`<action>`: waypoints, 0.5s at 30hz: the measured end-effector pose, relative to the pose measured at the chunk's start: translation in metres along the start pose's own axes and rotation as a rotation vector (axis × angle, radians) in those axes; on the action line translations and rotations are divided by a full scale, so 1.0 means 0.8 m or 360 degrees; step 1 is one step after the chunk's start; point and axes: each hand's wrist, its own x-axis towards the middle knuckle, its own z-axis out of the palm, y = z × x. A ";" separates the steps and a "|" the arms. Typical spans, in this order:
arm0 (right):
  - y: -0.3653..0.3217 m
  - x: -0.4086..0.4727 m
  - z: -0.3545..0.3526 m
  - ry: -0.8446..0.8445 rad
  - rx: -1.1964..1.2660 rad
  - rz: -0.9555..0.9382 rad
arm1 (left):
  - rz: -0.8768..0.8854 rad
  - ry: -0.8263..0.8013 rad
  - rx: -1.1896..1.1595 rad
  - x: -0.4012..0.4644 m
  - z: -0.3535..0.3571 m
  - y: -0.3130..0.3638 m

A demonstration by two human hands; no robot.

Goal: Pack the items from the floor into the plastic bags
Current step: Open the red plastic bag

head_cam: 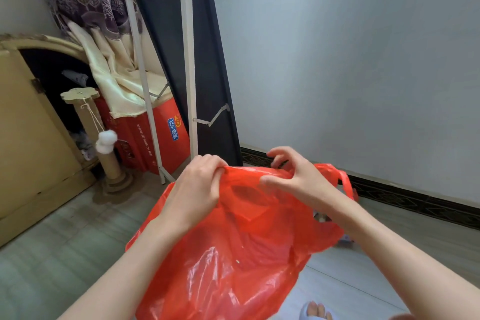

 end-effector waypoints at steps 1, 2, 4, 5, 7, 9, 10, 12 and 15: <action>0.003 0.000 0.001 -0.0046 -0.0087 -0.0054 | -0.0065 0.0024 -0.0051 -0.002 -0.001 -0.001; 0.006 -0.001 0.001 -0.0086 -0.0237 -0.0127 | -0.0124 0.0053 -0.0099 -0.003 -0.003 -0.003; 0.011 -0.003 0.002 -0.0099 -0.0591 -0.0237 | -0.0225 0.0124 -0.0149 -0.004 -0.008 -0.006; 0.011 -0.004 0.003 -0.0072 -0.0730 -0.0243 | -0.0256 0.0162 -0.0161 -0.004 -0.011 -0.008; 0.011 -0.005 0.007 0.0057 -0.0909 -0.0200 | -0.0295 0.0229 -0.0199 -0.003 -0.017 -0.006; 0.012 -0.004 0.014 0.0237 -0.1042 -0.0211 | -0.0311 0.0267 -0.0243 -0.004 -0.021 -0.003; 0.013 -0.003 0.017 0.0313 -0.1030 -0.0210 | -0.0315 0.0273 -0.0254 -0.004 -0.023 -0.002; 0.014 0.000 0.017 0.0393 -0.0780 -0.0063 | -0.0328 0.0300 -0.0241 -0.003 -0.028 -0.005; 0.014 0.003 0.003 0.0400 -0.0459 0.0191 | -0.0423 0.0427 -0.0200 -0.002 -0.043 -0.021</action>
